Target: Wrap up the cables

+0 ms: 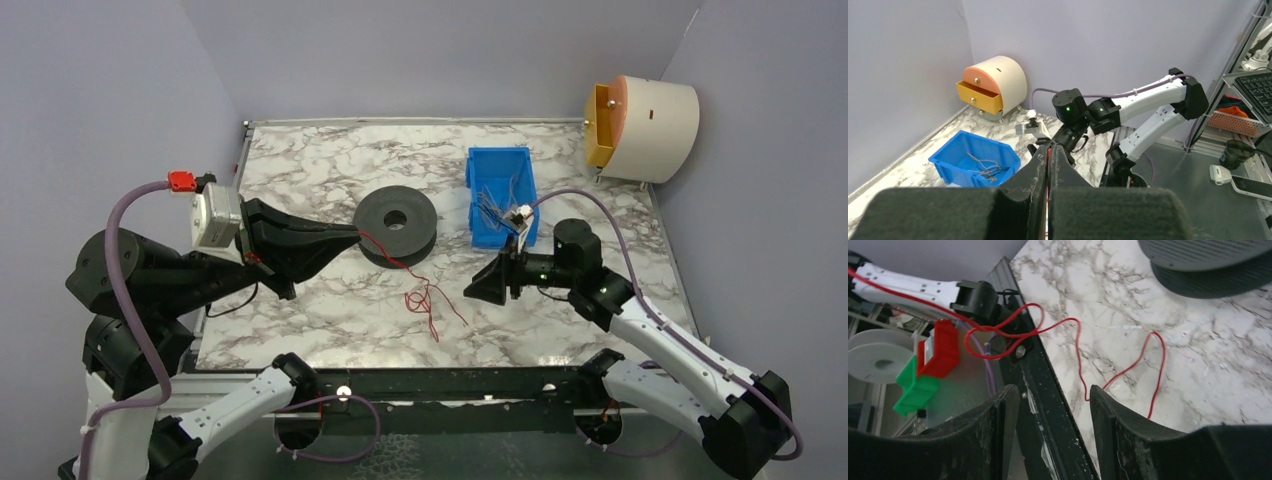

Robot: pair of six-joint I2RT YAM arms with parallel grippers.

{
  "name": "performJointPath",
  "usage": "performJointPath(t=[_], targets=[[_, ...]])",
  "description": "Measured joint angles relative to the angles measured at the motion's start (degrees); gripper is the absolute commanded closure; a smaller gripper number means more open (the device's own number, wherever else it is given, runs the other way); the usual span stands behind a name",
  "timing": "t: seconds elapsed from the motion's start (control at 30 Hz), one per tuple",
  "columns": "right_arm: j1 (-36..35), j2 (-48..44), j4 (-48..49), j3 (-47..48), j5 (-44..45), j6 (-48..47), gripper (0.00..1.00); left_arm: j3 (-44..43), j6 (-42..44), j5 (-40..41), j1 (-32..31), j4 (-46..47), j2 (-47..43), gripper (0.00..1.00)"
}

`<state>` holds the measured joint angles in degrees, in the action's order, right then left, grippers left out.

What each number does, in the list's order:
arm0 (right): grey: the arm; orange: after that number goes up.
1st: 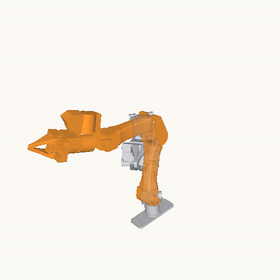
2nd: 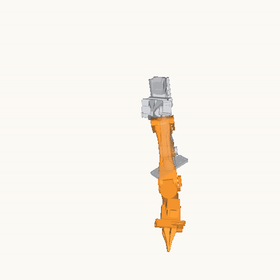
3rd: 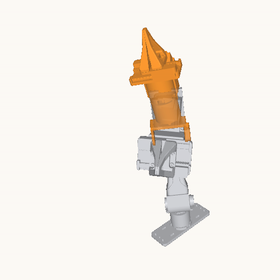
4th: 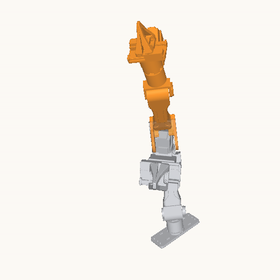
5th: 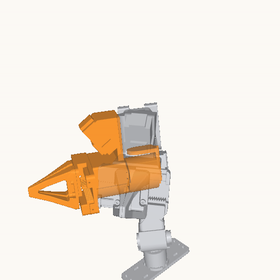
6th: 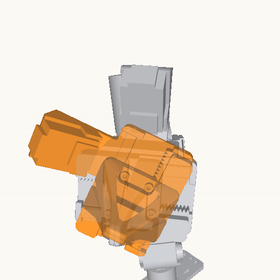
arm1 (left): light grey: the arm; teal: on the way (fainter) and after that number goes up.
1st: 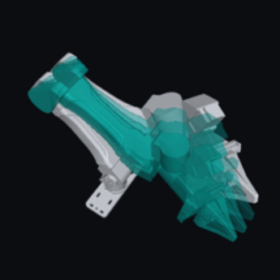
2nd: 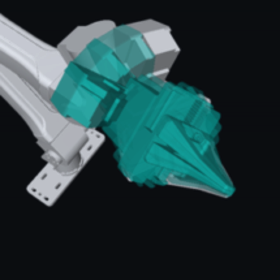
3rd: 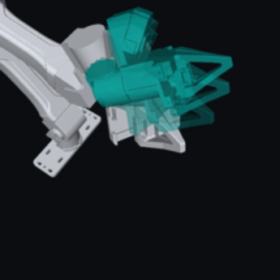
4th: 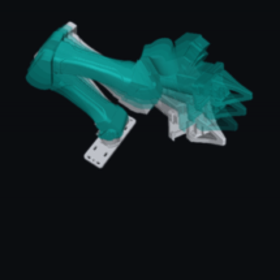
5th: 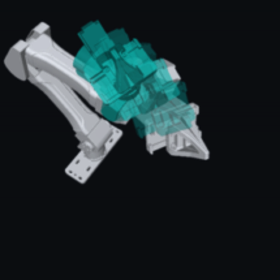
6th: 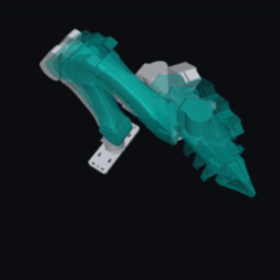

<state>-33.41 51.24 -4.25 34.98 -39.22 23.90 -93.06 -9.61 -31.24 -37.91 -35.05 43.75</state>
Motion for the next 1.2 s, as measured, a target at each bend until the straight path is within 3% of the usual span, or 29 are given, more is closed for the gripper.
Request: performJointPath(t=[0.17,0.47,1.2], targets=[[-2.08,0.04,6.16,-1.55,-4.15,-0.66,0.38,1.79,-1.68,1.05,0.0,2.97,1.11,1.0],[-3.34,4.39,21.99,-12.35,-7.61,-4.79,0.33,2.45,-4.61,0.81,0.0,8.5,2.82,1.0],[-18.43,32.96,48.37,-6.78,-0.33,-1.81,0.32,2.45,-5.84,0.61,0.0,10.58,2.93,1.0]])
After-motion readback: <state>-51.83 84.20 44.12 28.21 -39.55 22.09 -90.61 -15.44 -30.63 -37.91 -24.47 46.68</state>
